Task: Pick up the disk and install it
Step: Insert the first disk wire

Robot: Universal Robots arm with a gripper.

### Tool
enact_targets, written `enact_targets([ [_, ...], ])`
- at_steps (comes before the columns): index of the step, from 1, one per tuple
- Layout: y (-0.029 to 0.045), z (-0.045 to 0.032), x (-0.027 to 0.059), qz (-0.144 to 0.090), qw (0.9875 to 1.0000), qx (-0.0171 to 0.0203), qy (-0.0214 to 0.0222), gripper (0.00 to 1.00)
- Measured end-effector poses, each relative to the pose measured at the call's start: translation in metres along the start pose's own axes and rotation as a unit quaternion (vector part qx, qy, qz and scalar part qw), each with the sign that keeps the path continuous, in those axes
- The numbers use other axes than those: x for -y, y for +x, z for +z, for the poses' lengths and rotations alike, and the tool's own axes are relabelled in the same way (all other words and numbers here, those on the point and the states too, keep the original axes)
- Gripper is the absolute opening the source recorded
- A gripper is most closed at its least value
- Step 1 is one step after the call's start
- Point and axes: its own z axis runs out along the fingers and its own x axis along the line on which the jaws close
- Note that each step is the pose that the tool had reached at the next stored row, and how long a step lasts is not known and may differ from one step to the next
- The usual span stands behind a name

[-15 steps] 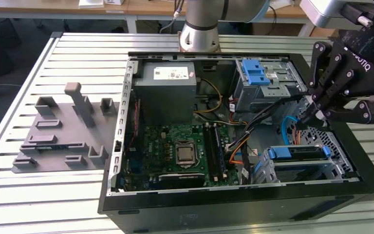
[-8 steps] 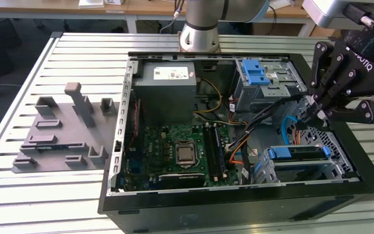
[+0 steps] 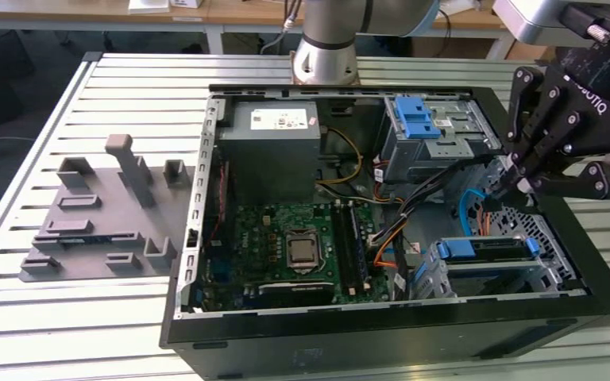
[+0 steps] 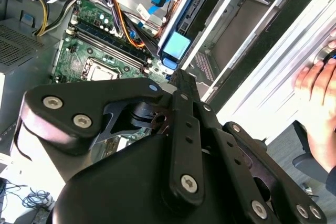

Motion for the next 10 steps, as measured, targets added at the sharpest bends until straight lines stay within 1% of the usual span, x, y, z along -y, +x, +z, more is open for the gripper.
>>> enact_targets([
  [10,-0.0028,0.0003,0.0003,0.0,1.0,-0.0001,0.0,0.11],
])
